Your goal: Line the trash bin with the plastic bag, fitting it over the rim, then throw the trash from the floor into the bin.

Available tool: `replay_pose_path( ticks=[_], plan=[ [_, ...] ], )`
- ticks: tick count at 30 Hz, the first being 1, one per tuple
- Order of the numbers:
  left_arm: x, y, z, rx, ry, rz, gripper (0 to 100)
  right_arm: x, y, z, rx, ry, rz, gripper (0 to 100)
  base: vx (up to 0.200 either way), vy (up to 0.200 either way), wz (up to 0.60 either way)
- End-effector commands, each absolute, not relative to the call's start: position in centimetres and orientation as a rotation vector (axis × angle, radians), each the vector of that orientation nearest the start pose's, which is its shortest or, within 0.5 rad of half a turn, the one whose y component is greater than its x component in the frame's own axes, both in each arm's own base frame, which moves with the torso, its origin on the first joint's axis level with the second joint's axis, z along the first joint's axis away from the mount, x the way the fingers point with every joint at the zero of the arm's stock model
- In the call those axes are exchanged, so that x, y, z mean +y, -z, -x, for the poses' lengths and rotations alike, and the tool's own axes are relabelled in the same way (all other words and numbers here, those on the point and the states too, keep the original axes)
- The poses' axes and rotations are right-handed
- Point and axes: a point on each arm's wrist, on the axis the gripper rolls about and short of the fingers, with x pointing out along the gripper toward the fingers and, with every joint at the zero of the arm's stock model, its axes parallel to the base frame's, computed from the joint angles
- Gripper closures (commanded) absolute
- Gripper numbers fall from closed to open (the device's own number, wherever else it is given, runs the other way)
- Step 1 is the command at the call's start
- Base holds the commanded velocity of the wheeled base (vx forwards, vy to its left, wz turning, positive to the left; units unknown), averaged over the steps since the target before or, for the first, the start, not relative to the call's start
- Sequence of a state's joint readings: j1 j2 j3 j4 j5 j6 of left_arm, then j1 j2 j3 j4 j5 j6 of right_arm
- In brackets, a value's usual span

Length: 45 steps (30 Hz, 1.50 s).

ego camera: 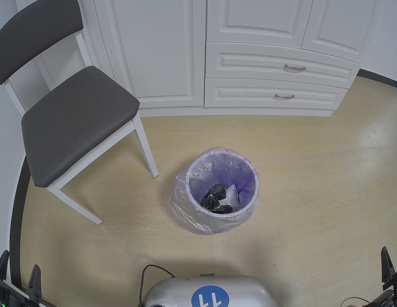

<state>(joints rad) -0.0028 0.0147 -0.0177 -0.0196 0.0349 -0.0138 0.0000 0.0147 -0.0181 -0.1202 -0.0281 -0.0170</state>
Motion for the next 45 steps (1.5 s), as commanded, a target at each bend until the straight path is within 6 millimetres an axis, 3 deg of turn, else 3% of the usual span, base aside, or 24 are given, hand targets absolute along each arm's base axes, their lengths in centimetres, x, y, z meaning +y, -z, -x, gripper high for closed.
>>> replay_pose_path(
  ticks=[1, 45],
  plan=[
    [0.1, -7.6, 2.3, 0.008, -0.023, 0.006, 0, -0.1, -8.6, 2.3, -0.101, 0.028, 0.015, 0, 0.000, 0.000, 0.00],
    [0.1, -7.6, 2.3, 0.002, -0.020, 0.002, 0, 0.0, -7.6, 2.3, 0.005, -0.002, 0.014, 0, 0.000, 0.000, 0.00]
  ],
)
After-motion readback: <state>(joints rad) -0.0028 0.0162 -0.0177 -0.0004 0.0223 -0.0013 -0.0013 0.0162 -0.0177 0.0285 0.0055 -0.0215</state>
